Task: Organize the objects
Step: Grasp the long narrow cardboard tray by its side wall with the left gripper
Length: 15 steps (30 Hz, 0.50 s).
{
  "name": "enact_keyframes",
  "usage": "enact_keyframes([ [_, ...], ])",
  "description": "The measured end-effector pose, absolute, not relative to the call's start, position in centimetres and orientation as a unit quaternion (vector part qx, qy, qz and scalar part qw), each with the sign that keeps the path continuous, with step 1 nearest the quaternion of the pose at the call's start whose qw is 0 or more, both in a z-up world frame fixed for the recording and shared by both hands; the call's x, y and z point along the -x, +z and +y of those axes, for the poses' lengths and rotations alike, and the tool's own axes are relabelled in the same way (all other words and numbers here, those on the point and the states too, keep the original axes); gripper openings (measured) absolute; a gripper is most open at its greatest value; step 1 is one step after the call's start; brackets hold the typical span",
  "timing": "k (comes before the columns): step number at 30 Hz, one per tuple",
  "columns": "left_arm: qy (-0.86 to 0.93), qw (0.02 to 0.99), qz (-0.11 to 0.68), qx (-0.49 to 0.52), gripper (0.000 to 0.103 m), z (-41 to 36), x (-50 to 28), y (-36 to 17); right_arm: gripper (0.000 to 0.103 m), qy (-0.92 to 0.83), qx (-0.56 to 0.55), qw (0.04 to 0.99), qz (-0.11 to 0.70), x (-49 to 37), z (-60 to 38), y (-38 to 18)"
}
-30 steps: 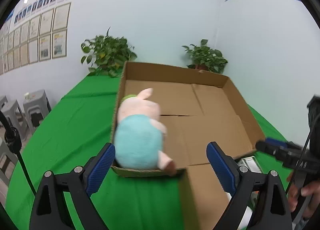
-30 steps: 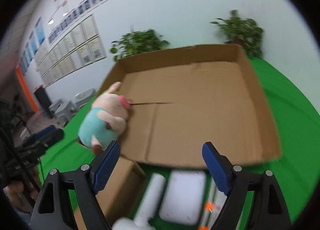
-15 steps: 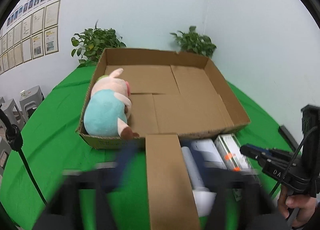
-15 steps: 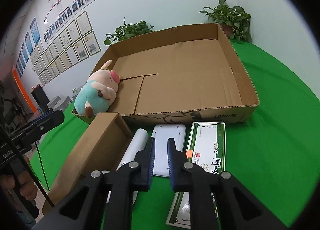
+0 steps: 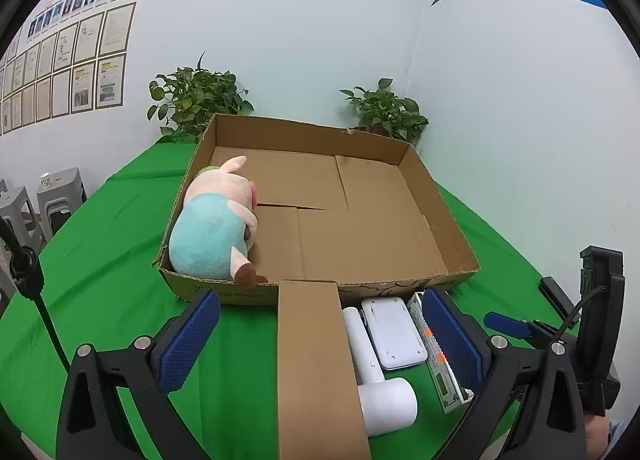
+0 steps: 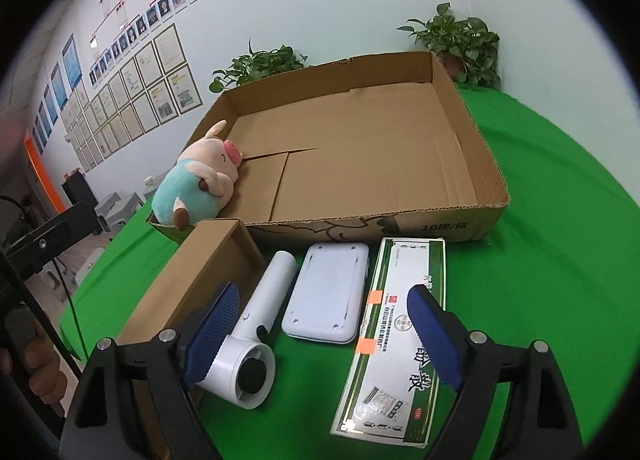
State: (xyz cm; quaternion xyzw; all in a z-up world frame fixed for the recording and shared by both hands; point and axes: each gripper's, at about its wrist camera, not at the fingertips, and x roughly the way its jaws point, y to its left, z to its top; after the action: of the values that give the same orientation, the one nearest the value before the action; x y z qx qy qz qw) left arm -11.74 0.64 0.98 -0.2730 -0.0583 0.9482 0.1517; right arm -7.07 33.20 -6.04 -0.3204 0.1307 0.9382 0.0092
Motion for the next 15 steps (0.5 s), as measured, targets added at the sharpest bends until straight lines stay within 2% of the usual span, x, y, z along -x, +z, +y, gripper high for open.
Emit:
enact_keyframes([
  [8, 0.935, 0.185, -0.040, 0.301, 0.102, 1.3, 11.3, 0.3, 0.086, 0.934, 0.305, -0.093, 0.159, 6.1, 32.3, -6.0],
  [15, 0.913, 0.210, -0.040, 0.349, 0.102, 0.9, 11.6, -2.3, 0.086, 0.903, 0.316, -0.240, 0.163, 4.9, 29.5, -6.9],
])
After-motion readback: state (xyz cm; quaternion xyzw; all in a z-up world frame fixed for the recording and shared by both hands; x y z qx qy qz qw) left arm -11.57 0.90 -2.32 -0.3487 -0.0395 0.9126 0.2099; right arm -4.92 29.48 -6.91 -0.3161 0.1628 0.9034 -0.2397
